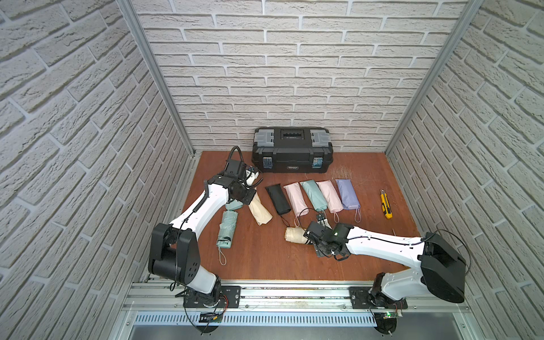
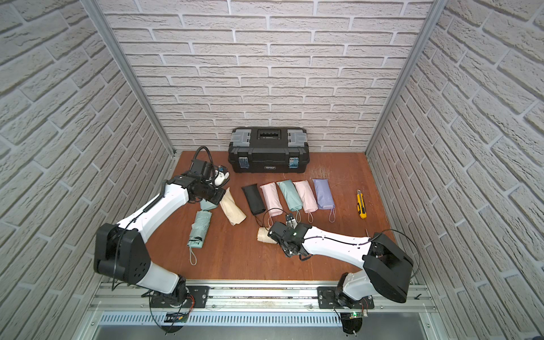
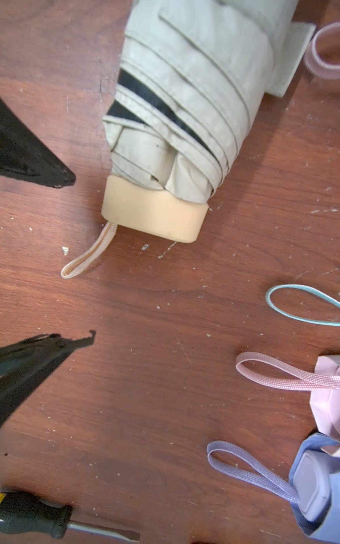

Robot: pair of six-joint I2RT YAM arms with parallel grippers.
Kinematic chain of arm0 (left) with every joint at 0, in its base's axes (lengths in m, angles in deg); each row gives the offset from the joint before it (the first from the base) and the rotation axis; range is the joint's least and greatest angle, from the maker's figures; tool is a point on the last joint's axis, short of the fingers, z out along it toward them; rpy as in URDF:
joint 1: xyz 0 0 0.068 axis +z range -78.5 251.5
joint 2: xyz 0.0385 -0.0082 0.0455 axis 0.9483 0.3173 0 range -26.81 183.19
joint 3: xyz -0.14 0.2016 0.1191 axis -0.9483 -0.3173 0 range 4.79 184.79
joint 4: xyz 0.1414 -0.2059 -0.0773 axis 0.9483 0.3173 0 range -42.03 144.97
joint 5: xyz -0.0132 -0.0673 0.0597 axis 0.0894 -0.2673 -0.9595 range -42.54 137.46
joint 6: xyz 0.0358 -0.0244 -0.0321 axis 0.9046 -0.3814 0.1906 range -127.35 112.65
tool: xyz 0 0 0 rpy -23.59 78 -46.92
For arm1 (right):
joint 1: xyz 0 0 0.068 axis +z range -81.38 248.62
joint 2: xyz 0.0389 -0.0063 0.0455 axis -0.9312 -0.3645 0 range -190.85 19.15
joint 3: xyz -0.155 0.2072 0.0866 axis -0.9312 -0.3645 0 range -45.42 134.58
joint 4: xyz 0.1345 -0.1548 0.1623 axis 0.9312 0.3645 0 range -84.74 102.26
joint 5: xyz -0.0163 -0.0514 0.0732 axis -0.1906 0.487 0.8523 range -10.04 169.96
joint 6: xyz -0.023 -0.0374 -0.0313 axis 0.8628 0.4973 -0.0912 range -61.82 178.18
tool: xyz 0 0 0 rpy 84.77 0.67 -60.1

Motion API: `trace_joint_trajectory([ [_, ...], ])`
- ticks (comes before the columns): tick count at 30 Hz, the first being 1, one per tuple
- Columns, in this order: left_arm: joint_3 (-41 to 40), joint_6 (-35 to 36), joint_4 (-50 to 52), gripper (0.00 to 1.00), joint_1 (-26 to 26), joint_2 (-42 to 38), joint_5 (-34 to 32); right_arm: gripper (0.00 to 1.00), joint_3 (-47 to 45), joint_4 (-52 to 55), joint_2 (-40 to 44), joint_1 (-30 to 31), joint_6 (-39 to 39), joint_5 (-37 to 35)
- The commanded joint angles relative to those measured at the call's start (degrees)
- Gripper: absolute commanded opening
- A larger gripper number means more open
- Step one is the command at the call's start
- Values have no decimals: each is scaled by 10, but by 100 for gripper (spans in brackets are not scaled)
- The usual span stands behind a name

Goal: Take umbrellas out of sleeves
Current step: Place the umbrella sleeve at the center of the board.

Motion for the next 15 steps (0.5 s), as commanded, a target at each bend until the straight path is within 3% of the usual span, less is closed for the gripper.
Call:
trace_joint_trajectory([
  [1,29,79,-23,0,8,21,-2,82,-4,-8,7,0,-3,-12],
  [15,154,97,-9,0,45,183,22,82,8,-15,-15,-14,21,-14],
])
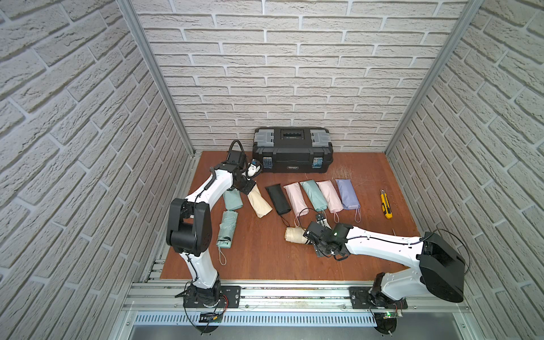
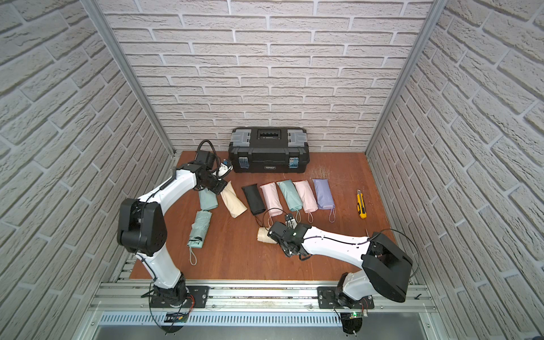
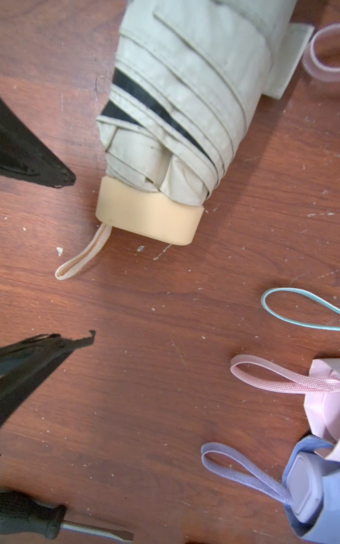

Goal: Take umbrellas out of sleeves
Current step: Place the umbrella sleeve at the center of the board.

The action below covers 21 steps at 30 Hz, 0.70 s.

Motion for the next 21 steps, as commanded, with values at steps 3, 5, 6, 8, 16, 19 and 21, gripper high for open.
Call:
trace_joint_trajectory([
  [3,55,21,0,0,11,43,9,82,13,-3,-11,-8,15,-12],
  [5,78,31,12,0,12,64,5,82,15,-2,-14,-12,19,-12],
  [6,85,36,17,1,12,70,2,82,16,-1,-13,-13,20,-12],
  [8,95,37,14,13,13,78,-6,82,19,0,-13,-17,24,-14],
  [16,74,-27,-29,44,11,41,24,82,21,-9,-20,-27,33,-6],
  [19,63,-85,-37,43,10,38,66,82,25,-13,-28,-28,35,-3],
  [21,48,-117,-48,42,10,43,91,82,29,-13,-31,-28,37,-2],
])
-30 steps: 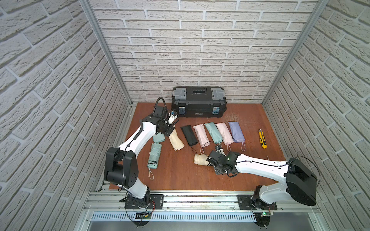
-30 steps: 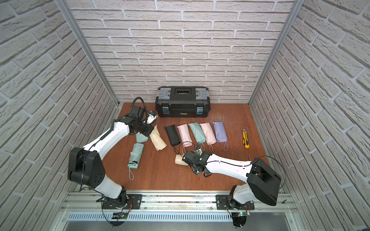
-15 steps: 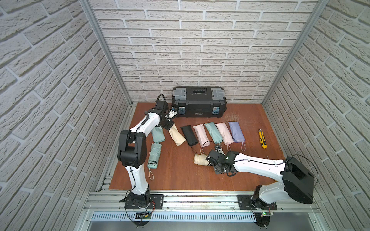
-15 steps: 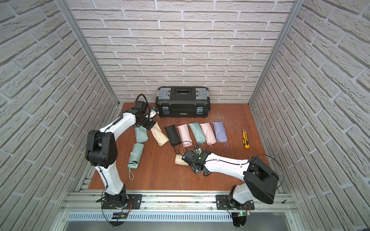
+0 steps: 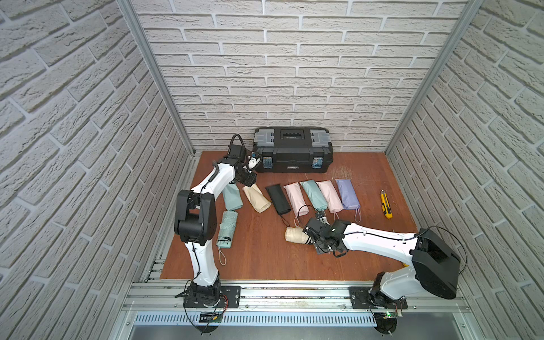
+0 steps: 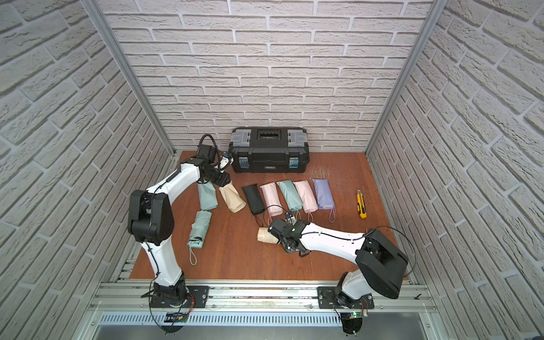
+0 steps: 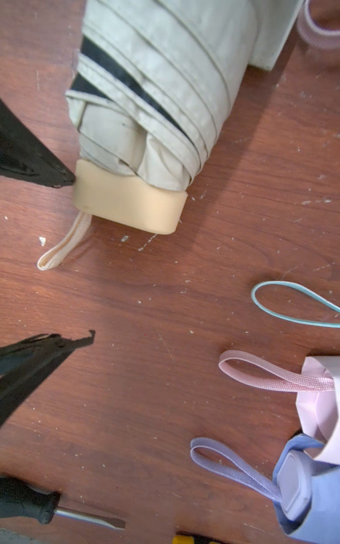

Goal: Take umbrellas out of sleeves
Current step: Place the umbrella sleeve at the center of the board, then adjust the umbrella sleeve at the center of the board.

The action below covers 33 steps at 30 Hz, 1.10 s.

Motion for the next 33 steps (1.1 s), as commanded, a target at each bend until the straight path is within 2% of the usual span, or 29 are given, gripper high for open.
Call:
trace_joint_trajectory([
  [1,-29,-70,-34,42,1,-11,60,82,15,-8,-5,-2,8,-4],
  [5,-56,-98,-69,42,2,16,86,82,16,-7,-2,-2,9,-5],
  [10,-49,-111,-83,40,2,68,101,82,6,-4,6,-3,3,-5],
  [16,-52,-130,-88,39,2,92,114,82,-10,-3,19,-3,-9,-5],
  [25,-63,-129,-58,39,-3,71,155,82,1,-6,10,-4,0,-5],
  [33,-105,-135,-39,39,-31,-12,174,82,15,-1,20,-20,17,-10],
])
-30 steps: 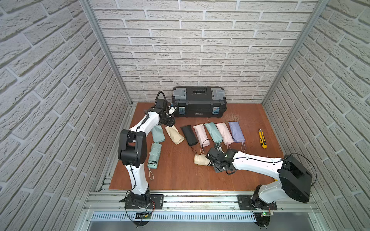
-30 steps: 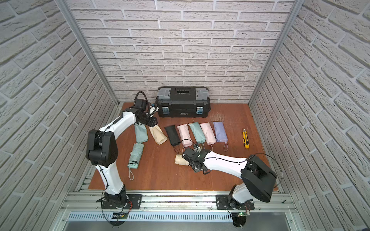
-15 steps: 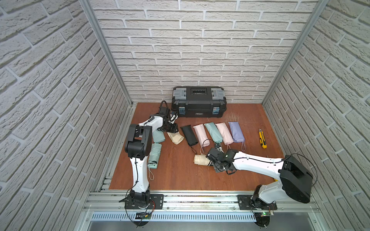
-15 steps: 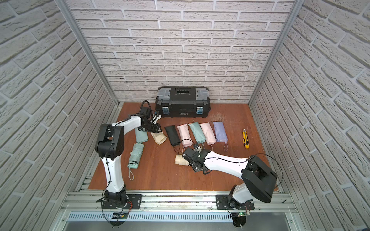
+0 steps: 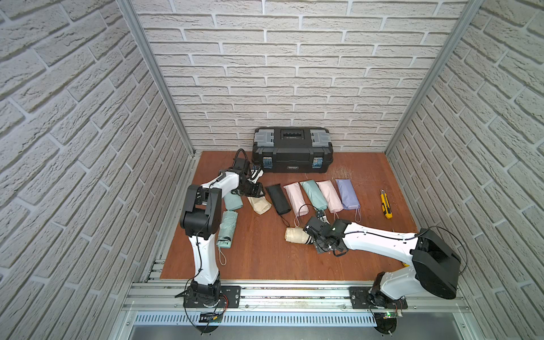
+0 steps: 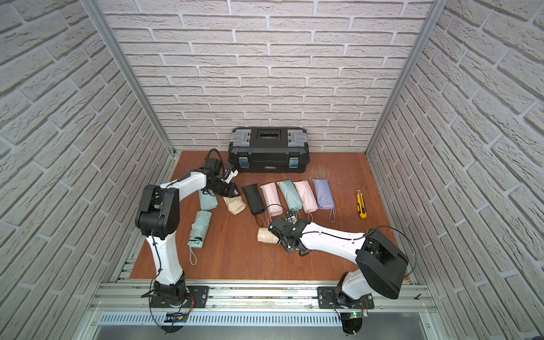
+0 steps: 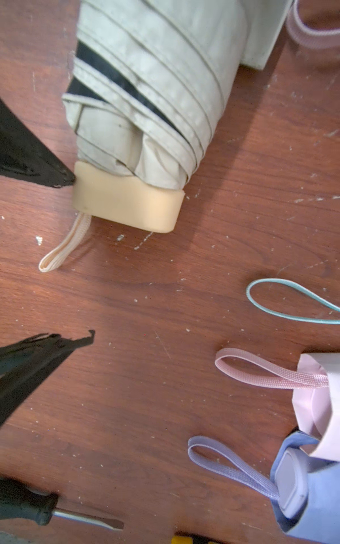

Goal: Take umbrellas out of sleeves
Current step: Adjust the umbrella sleeve at the center of the board.

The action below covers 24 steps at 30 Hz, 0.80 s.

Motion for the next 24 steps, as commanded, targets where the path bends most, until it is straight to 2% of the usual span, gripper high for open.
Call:
trace_joint_trajectory([
  [1,-23,-5,12,39,-20,-56,25,82,15,0,16,-12,15,-8],
  [6,-68,-24,10,39,-42,-88,30,82,25,5,7,-25,23,-6],
  [11,-100,-39,10,39,-43,-81,26,82,28,8,11,-31,27,-6],
  [24,-83,-27,66,38,-34,-48,-22,82,6,10,35,-32,19,-6],
])
